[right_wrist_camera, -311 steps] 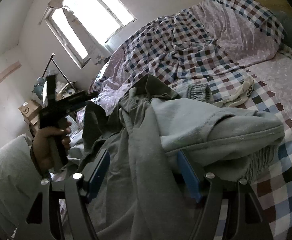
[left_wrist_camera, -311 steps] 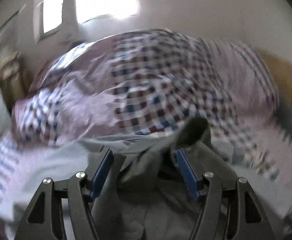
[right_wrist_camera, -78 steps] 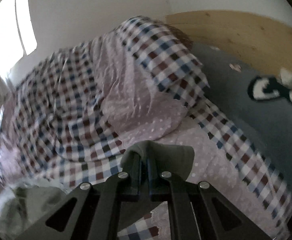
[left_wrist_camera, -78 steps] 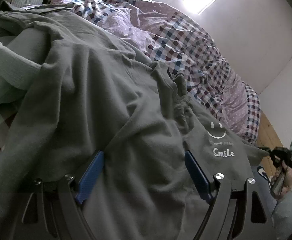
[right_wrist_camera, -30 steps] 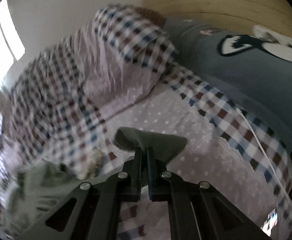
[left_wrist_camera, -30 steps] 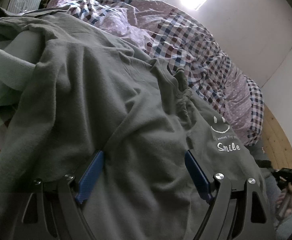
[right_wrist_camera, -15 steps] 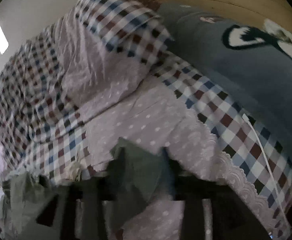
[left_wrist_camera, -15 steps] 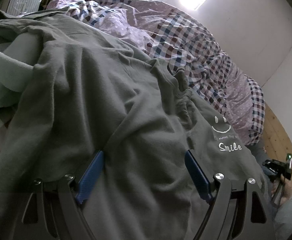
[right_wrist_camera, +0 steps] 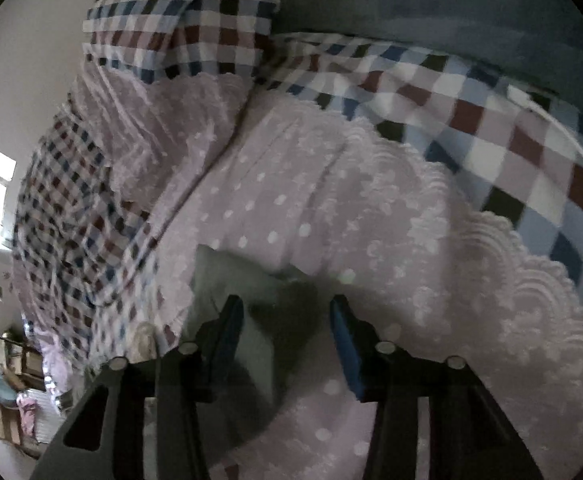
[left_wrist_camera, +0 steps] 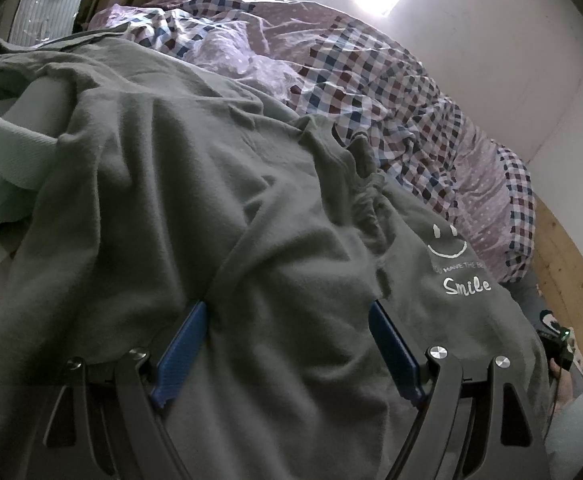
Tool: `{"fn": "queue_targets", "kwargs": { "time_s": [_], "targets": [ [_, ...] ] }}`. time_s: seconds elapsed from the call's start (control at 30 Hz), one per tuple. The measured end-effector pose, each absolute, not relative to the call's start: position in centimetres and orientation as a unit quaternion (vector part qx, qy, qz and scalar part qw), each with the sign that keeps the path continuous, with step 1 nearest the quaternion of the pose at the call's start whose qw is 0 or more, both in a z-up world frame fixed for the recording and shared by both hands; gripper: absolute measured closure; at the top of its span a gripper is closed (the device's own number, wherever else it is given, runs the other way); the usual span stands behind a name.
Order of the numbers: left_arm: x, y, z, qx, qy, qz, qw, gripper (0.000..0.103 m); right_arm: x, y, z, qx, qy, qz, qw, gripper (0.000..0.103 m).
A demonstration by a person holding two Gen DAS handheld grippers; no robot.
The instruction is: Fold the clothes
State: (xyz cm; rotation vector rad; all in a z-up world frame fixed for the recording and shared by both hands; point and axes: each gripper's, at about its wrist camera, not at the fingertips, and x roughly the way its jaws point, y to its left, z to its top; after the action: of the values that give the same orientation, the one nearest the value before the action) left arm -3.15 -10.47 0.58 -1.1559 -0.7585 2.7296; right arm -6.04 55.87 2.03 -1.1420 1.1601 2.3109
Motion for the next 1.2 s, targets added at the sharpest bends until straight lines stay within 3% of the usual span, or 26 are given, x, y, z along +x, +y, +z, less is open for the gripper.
{"fn": "queue_targets", "kwargs": {
  "time_s": [0.03,0.07,0.33,0.4,0.47,0.7,0.83,0.87,1.2],
  "targets": [
    [-3.2,-10.5,0.6,-0.378,-0.248,0.891,0.041,0.018,-6.3,55.7,2.1,-0.398,0.402,0.81,0.154,0.097],
    [-3.2,-10.5,0.6,-0.378,-0.248,0.891,0.041,0.018,-6.4,55.3,2.6,-0.397,0.389,0.818,0.151,0.099],
    [-3.2,-10.6,0.6,-0.376,-0.254,0.89,0.044,0.018,-1.0,54.8,10.3,-0.286,0.354,0.859,0.237,0.1],
    [-3.2,-10.6,0.6,-0.377,-0.255,0.889,0.044,0.018,0.2,55.0,11.4,-0.285,0.344,0.854,0.267,0.099],
    [-3.2,-10.6,0.6,-0.377,-0.255,0.889,0.045,0.018,-0.3,55.6,10.2,-0.344,0.322,0.83,0.299,0.091],
    [-3.3,-10.8,0.8,-0.378,-0.258,0.888,0.048,0.018,1.2,54.7,8.3,-0.408,0.3,0.796,0.333,0.086],
    [-3.1,-10.8,1.4,-0.374,-0.26,0.888,0.056,0.018,3.7,51.9,10.1,-0.395,0.271,0.815,0.326,0.069],
    [-3.0,-10.9,1.6,-0.372,-0.26,0.889,0.06,0.018,4.4,51.0,10.8,-0.389,0.267,0.822,0.319,0.065],
    [-0.3,-10.8,3.8,-0.35,-0.251,0.893,0.128,0.018,12.4,37.1,14.2,-0.329,0.274,0.895,0.124,0.059]
  ]
}}
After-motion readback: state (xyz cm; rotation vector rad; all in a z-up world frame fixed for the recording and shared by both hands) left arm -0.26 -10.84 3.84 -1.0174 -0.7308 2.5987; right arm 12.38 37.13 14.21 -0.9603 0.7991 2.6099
